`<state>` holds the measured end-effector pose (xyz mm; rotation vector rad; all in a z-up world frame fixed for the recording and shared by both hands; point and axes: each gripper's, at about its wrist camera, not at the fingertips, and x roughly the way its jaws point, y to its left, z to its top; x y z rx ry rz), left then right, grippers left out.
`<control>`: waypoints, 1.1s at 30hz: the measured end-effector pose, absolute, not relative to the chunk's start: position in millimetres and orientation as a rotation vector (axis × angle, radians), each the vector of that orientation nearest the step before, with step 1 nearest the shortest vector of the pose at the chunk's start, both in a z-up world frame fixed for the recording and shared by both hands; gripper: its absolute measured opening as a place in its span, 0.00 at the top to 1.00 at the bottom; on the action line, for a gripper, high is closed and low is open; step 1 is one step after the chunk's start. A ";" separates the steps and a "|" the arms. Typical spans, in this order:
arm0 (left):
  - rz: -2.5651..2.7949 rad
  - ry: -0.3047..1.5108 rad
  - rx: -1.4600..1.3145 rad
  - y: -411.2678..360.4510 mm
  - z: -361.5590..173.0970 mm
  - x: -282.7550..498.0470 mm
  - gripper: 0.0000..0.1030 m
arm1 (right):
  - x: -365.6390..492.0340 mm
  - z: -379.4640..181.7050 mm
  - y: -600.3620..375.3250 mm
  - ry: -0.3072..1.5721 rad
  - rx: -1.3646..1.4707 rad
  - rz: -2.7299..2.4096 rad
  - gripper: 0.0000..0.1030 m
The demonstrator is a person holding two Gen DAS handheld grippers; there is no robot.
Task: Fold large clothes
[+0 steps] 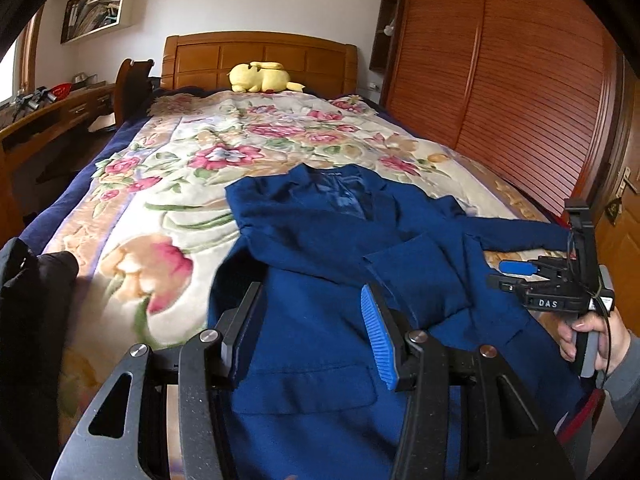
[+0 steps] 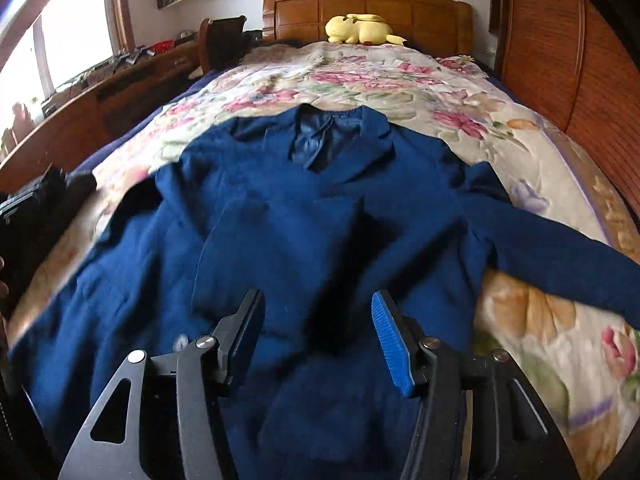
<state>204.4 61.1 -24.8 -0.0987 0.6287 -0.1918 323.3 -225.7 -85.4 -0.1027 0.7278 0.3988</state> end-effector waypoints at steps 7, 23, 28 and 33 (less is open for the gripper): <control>-0.189 0.627 -0.100 43.0 -30.4 197.6 0.51 | 287.8 -53.7 -225.8 0.712 -0.159 0.476 0.44; -0.152 0.644 -0.066 47.0 -39.7 197.9 0.51 | 336.8 -91.3 -153.8 0.819 -0.259 0.532 0.44; -0.160 0.647 -0.063 45.9 -41.3 197.0 0.51 | 348.3 -98.6 -148.8 0.831 -0.300 0.494 0.77; -0.163 0.647 -0.057 44.2 -40.9 196.7 0.51 | 341.9 -74.5 -164.2 0.751 -0.265 0.477 0.92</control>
